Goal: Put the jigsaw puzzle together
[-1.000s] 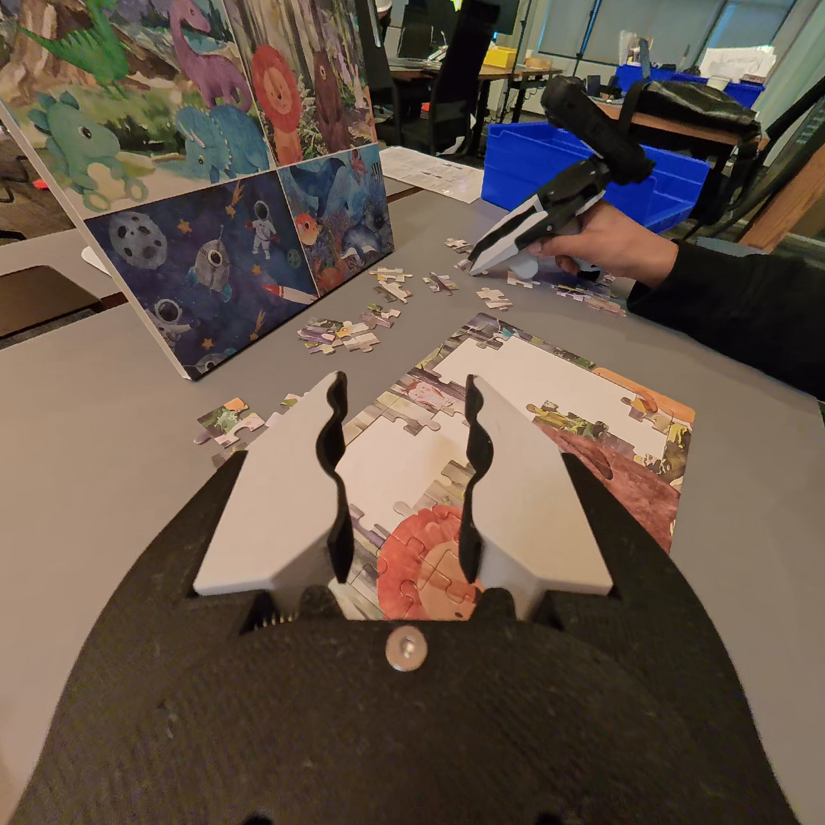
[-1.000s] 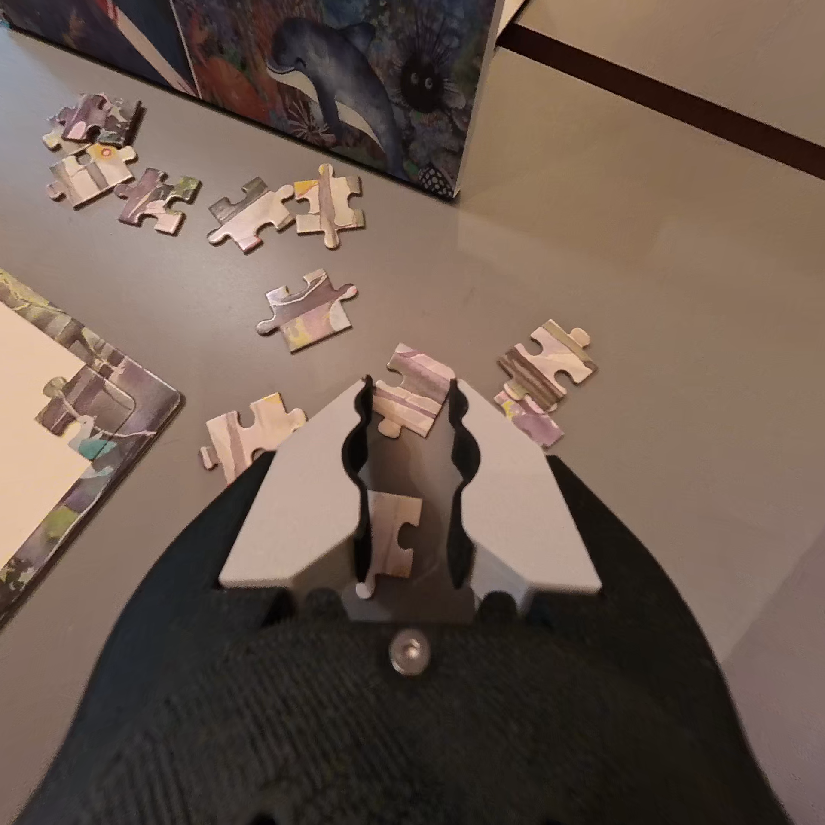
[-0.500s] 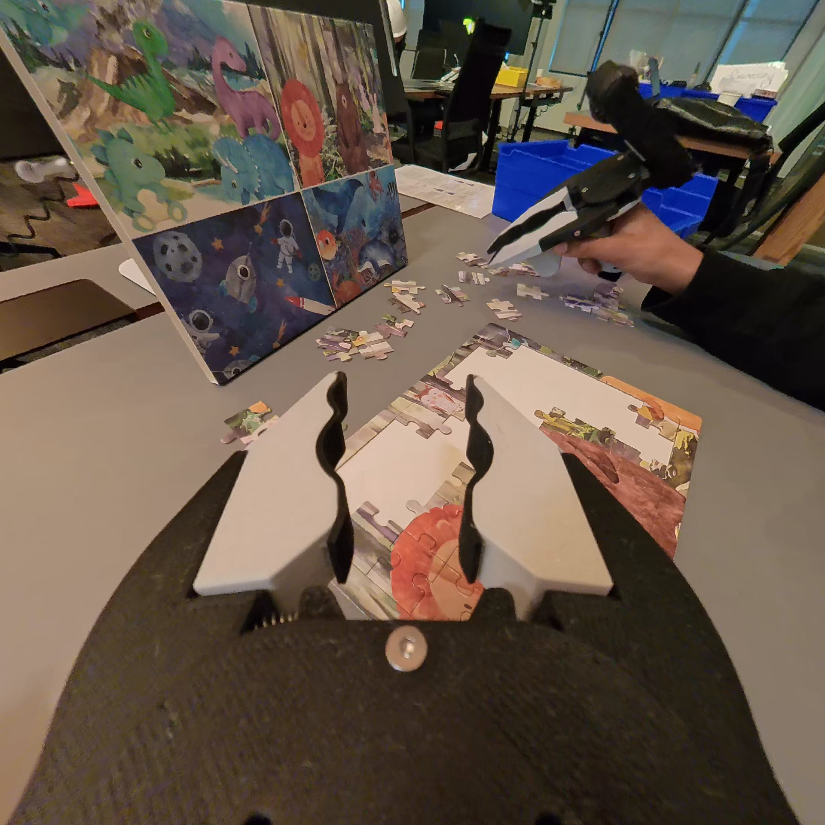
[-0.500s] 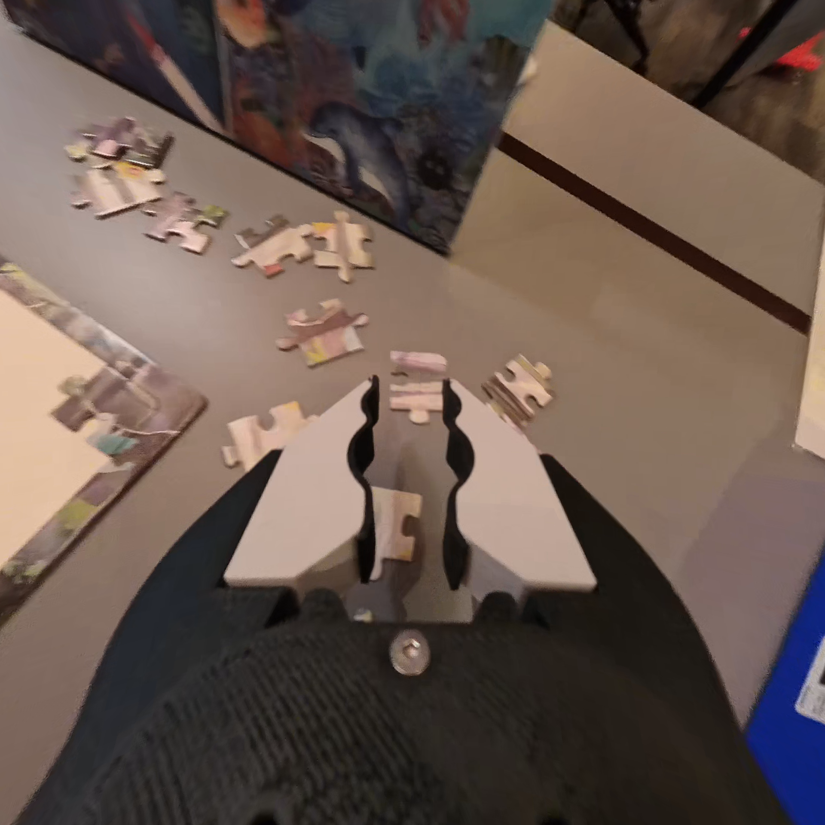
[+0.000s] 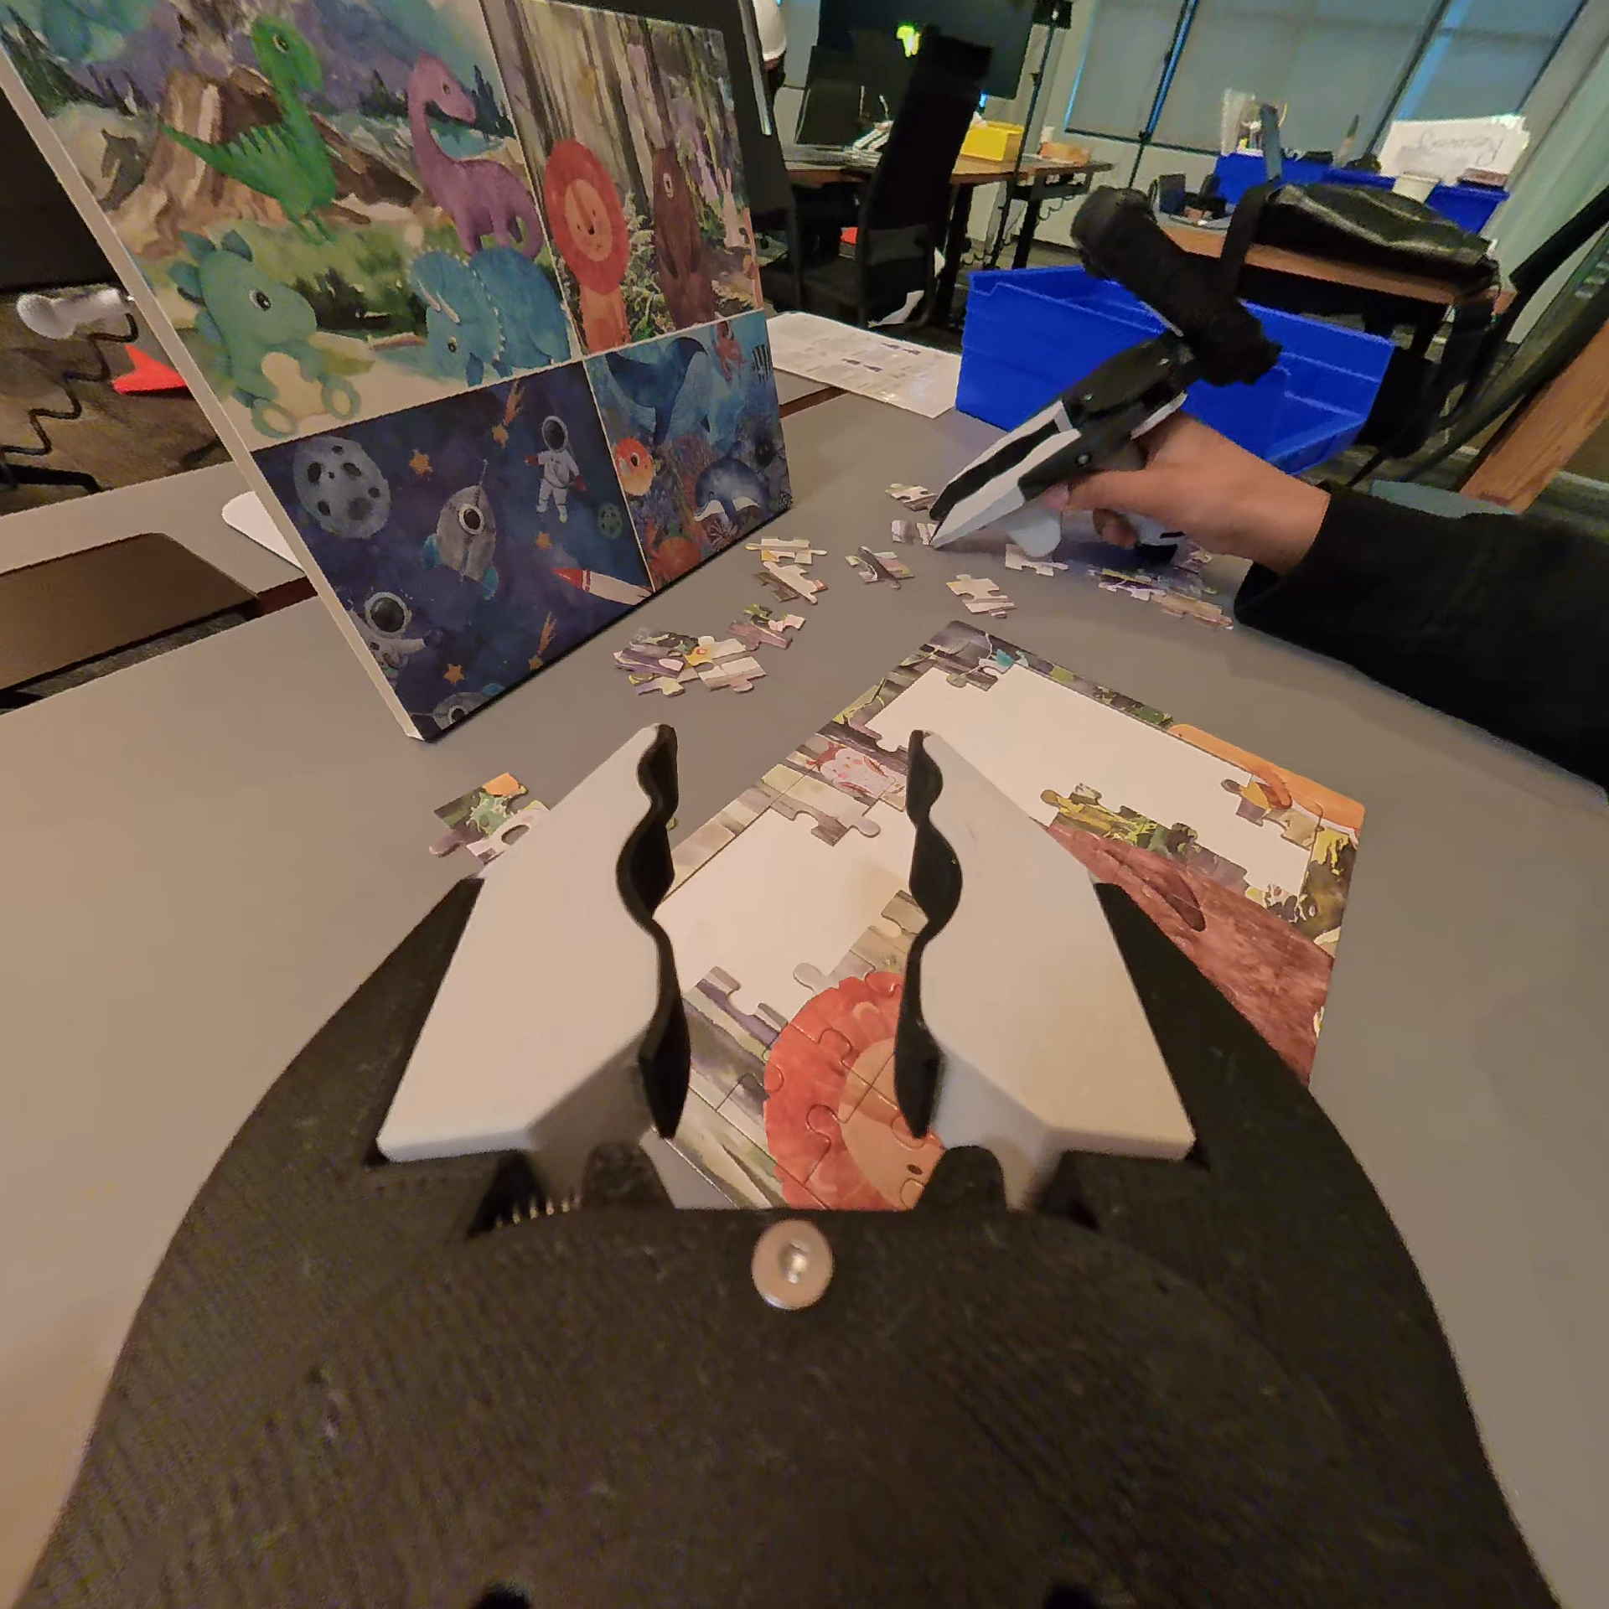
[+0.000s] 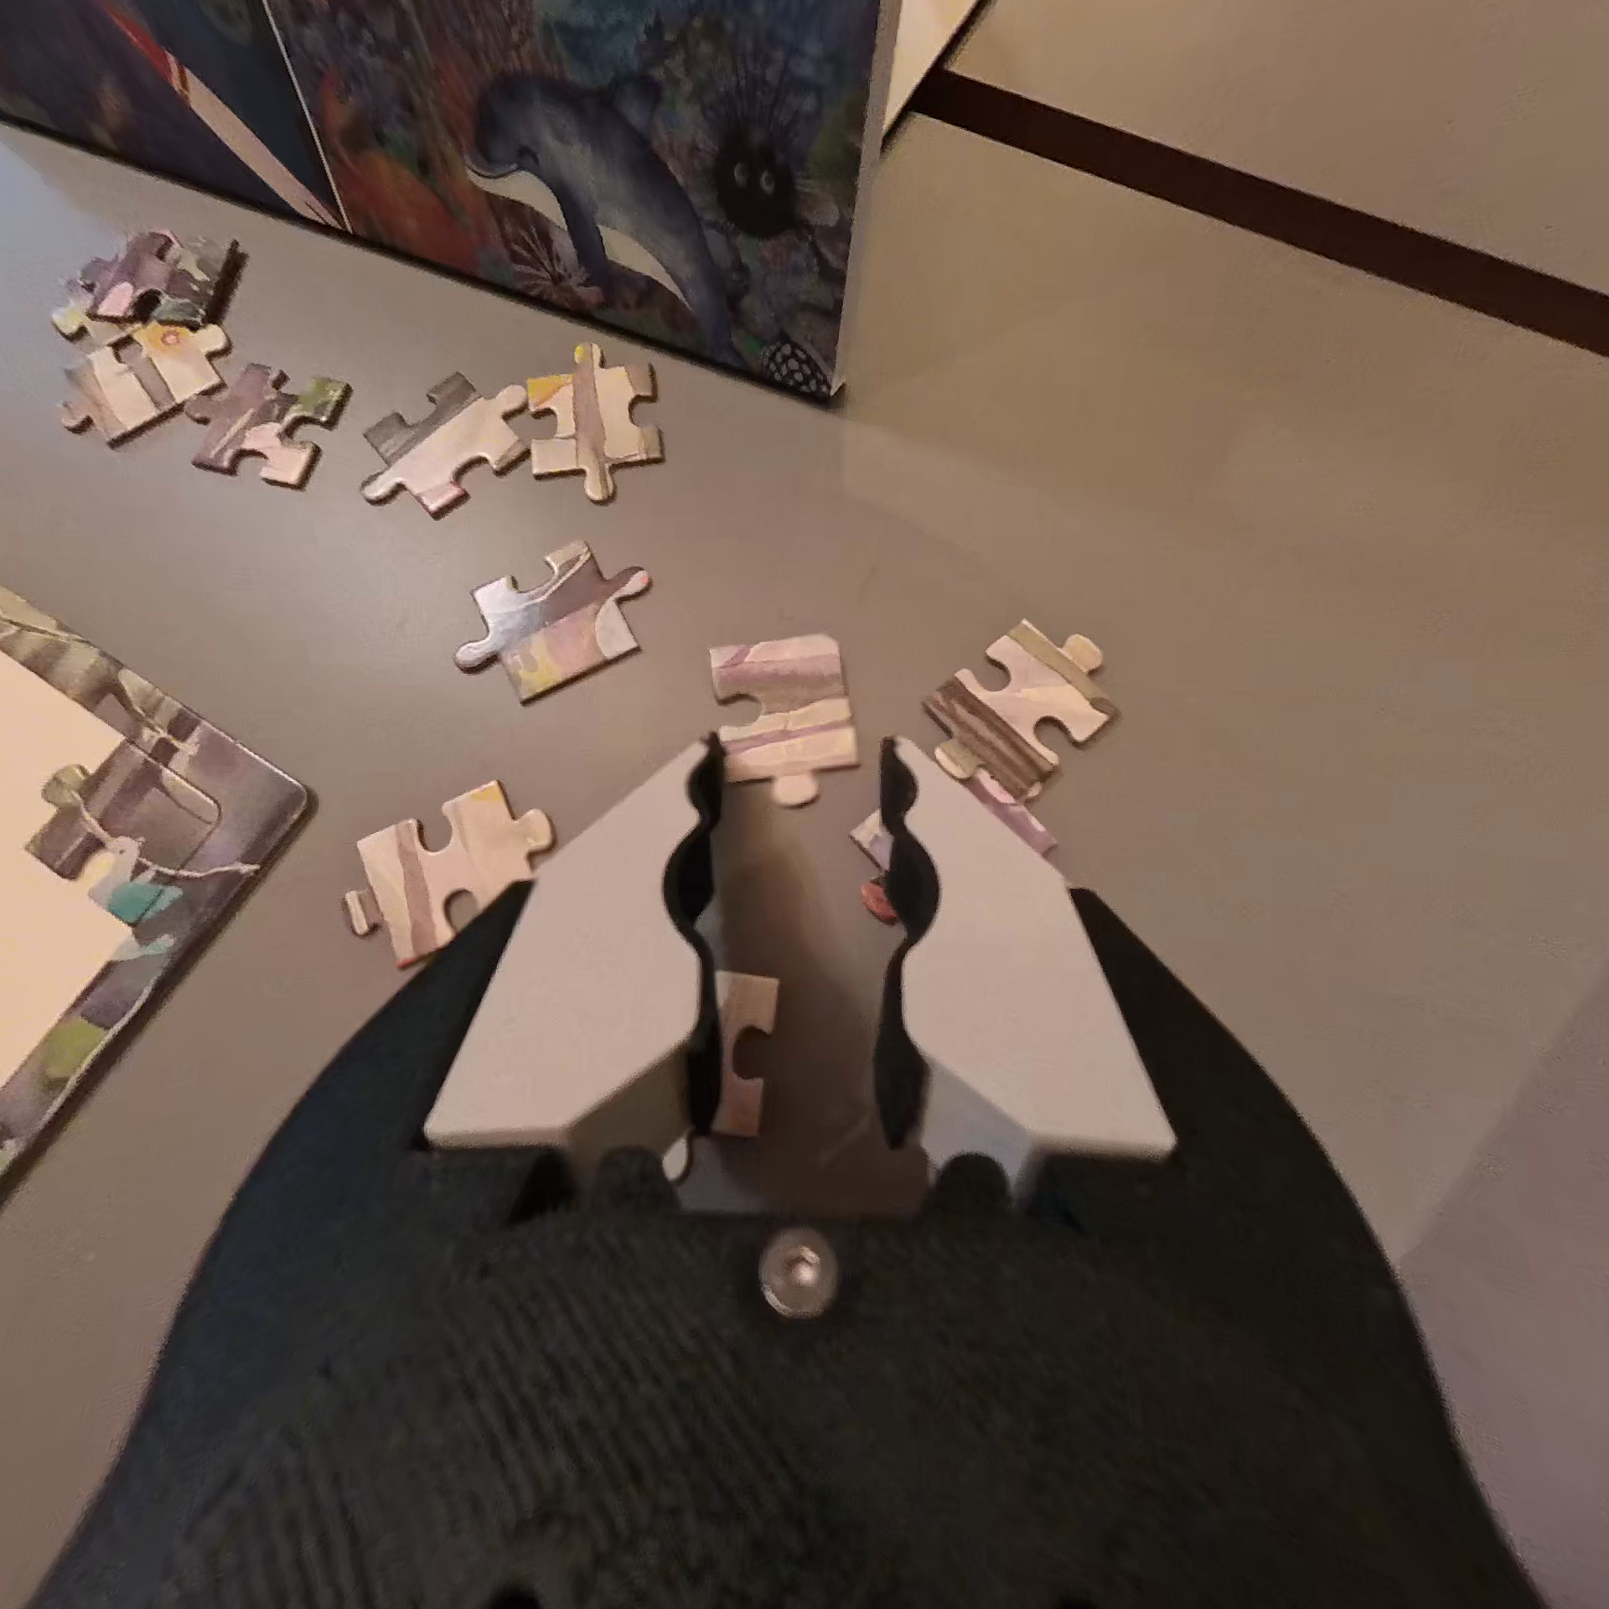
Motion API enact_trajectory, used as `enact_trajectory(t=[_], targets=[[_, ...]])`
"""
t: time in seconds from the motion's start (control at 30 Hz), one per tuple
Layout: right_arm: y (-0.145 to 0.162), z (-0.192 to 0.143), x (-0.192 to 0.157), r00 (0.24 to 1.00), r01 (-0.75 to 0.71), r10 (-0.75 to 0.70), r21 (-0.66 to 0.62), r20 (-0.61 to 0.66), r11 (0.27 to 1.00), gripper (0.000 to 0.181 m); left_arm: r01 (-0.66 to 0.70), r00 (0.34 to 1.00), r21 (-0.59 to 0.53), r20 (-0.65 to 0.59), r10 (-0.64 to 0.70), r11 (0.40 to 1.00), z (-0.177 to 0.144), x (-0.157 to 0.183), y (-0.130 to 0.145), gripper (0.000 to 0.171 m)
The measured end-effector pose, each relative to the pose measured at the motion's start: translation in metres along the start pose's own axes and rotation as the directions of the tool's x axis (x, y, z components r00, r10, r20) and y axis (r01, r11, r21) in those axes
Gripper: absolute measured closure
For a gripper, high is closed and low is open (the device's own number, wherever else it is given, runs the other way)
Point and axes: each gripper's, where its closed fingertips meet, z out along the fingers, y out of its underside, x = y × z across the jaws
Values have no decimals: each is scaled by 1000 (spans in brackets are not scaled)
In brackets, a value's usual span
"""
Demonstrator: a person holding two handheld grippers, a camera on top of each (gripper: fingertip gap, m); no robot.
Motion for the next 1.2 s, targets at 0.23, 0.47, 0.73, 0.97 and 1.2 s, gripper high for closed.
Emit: enact_trajectory(t=[0.23, 0.47, 0.73, 0.97, 1.2], targets=[[1, -1, -4, 999, 46, -46, -14, 11, 999, 164, 12, 1000, -18, -6, -12, 1000, 3, -1, 6, 120], [-7, -2, -6, 996, 80, -81, 24, 41, 996, 143, 20, 1000, -16, -5, -20, 1000, 3, -3, 7, 120], [-3, 3, -6, 991, 91, -89, -11, 101, 996, 153, 25, 1000, -30, -5, -25, 999, 5, -5, 11, 120], [-6, -3, -14, 986, 126, -126, 14, 111, 992, 181, 30, 1000, -22, -7, -30, 999, 4, -5, 9, 120], [-17, -16, -22, 977, 159, -167, 73, 135, 985, 148, 21, 1000, -16, -6, -21, 1000, 2, -4, 7, 120]])
